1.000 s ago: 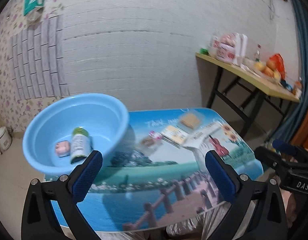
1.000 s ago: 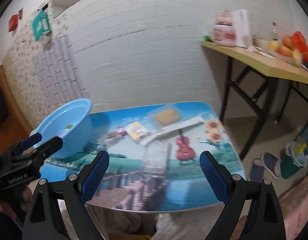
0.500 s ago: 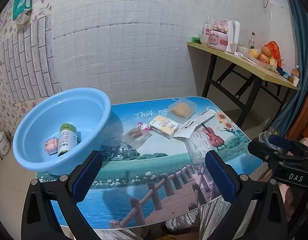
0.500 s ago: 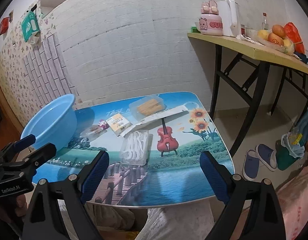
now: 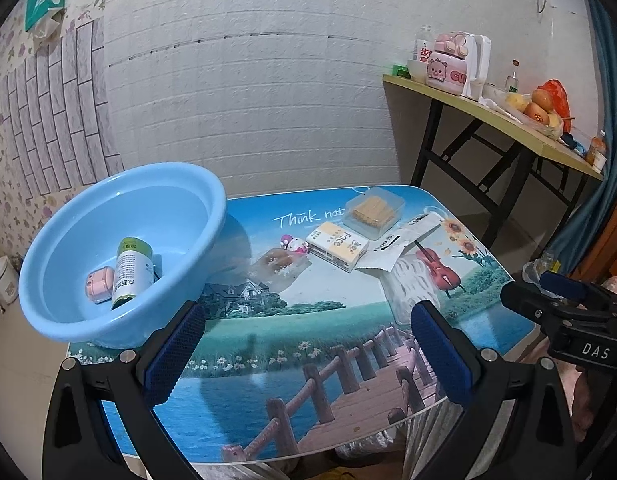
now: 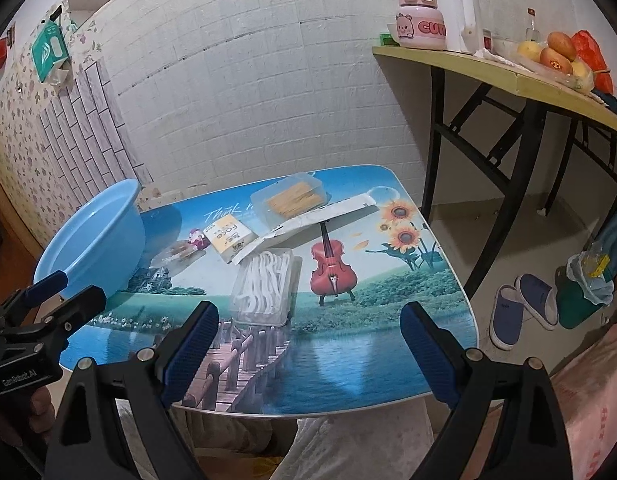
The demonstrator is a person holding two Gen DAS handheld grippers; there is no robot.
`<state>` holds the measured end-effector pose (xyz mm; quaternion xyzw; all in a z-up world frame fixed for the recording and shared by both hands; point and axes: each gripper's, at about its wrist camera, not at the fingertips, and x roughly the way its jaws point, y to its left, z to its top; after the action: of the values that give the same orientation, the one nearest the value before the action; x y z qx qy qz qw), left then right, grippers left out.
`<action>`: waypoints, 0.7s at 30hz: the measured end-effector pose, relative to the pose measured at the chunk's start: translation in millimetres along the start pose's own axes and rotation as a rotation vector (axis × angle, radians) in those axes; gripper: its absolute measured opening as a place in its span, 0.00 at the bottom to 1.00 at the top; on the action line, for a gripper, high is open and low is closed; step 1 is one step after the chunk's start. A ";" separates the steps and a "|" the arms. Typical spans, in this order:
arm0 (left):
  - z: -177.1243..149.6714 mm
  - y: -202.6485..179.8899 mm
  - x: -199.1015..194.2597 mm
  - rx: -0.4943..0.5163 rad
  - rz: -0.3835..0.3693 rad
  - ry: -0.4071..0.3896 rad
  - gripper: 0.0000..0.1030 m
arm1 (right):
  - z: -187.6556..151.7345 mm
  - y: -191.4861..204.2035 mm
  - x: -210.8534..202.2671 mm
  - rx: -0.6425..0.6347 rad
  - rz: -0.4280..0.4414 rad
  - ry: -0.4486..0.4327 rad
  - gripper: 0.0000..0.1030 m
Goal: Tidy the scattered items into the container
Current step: 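Withdraw both grippers from the basin back toward the table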
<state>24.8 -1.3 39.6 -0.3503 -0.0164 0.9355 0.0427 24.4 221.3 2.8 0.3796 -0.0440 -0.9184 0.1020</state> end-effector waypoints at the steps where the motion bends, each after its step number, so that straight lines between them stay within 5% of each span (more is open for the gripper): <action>1: -0.2 -0.1 1.0 -0.002 -0.002 0.000 1.00 | 0.1 0.2 0.8 -0.002 0.000 0.000 0.91; 21: -12.4 -4.6 31.0 0.010 -0.035 0.052 1.00 | -6.7 -2.5 33.0 0.000 0.006 0.068 0.91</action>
<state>10.0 6.1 10.3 -0.3740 -0.0167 0.9252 0.0614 5.9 216.4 -25.0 0.4104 -0.0414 -0.9047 0.1062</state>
